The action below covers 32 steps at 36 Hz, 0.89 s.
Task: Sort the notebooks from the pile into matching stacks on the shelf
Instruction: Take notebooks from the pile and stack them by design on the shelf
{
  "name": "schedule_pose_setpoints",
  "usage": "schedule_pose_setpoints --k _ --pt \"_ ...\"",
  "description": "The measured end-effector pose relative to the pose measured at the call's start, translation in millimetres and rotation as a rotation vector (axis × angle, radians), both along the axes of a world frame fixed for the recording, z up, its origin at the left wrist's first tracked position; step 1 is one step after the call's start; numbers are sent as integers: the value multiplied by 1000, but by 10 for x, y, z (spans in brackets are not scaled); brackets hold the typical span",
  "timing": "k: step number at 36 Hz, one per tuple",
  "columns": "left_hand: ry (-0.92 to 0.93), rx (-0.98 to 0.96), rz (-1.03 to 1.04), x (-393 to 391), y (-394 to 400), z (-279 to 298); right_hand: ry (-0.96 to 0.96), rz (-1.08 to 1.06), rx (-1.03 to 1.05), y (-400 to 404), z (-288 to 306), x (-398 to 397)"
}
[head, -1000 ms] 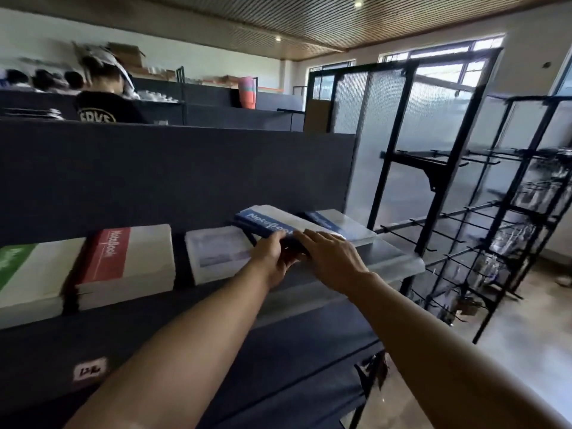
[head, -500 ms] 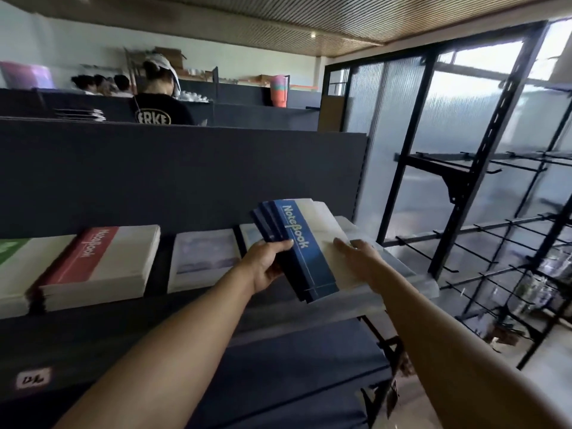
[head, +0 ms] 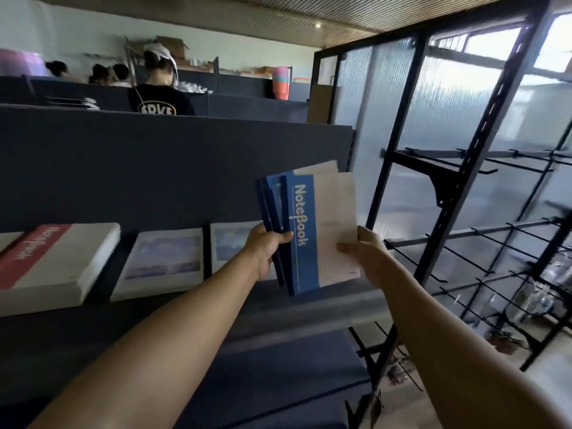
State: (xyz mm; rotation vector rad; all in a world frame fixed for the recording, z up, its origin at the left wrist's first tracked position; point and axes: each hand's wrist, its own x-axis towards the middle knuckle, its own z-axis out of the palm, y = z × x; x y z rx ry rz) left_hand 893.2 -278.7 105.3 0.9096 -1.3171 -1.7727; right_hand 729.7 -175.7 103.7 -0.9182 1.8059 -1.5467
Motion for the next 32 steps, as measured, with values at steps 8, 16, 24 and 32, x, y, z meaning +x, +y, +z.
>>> schedule_pose_setpoints --k 8,16,24,32 --pt "-23 -154 37 -462 357 107 -201 44 -97 132 -29 -558" --pt "-184 -168 119 -773 701 -293 4 168 142 261 -379 -756" --pt "-477 -320 185 -846 675 -354 87 193 95 167 -374 -793" --pt "-542 -230 252 -983 334 -22 208 -3 185 -236 -112 -870"
